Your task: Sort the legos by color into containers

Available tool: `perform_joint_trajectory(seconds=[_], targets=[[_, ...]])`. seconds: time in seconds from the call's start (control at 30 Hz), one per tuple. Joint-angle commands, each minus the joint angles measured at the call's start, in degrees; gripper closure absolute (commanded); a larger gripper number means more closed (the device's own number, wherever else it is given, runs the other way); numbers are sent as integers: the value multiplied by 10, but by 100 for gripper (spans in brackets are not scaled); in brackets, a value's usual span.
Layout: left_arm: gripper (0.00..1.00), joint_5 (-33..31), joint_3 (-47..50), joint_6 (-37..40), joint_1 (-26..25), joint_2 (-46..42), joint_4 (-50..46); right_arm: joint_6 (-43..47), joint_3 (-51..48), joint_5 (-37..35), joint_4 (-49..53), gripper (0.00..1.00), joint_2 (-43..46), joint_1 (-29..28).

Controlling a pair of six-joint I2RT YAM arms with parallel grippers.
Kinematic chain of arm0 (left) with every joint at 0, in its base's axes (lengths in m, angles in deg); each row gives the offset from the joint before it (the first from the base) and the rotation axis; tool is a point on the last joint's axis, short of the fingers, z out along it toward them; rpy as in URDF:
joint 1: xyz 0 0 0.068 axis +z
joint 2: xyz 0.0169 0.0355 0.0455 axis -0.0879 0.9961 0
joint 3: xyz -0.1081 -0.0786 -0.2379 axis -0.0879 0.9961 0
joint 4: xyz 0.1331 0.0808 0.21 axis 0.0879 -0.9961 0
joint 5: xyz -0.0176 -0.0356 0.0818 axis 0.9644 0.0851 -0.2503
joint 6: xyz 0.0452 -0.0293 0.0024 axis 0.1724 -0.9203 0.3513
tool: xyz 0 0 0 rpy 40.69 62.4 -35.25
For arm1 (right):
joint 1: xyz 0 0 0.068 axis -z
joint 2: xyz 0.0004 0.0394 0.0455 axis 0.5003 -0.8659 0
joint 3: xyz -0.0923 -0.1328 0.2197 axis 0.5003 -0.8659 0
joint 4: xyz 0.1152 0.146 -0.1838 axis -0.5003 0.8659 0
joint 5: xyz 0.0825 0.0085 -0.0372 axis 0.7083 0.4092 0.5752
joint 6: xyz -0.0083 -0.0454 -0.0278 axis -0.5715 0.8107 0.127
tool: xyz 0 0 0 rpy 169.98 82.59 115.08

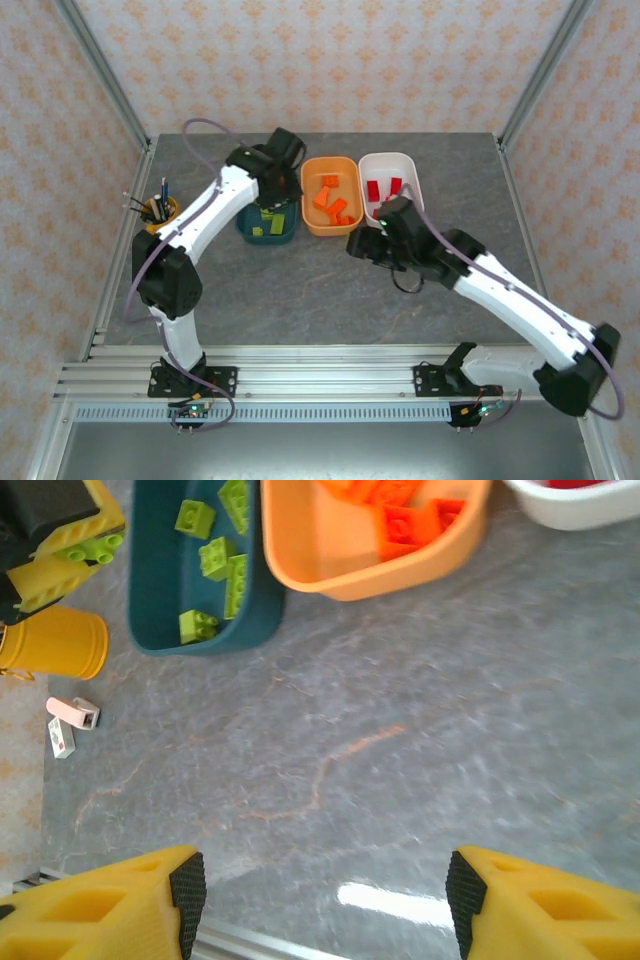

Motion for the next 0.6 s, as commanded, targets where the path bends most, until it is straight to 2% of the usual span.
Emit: perform_joint_trajectory(seconds=[0.0,0.23,0.4,0.57], targets=[[69,-26,18,48,38,7,-13,9,23,12,-123,33,-57,-8],[69,-97,-11,101,69,79,-37,31,120,31,-116,32,-191,-7],[69,-129,-10,127,76,115,-44,28,158,50,-101,32,-245,-7],[69,-139,-7,143,83,138,-39,25,163,61,-94,32,-263,-4]])
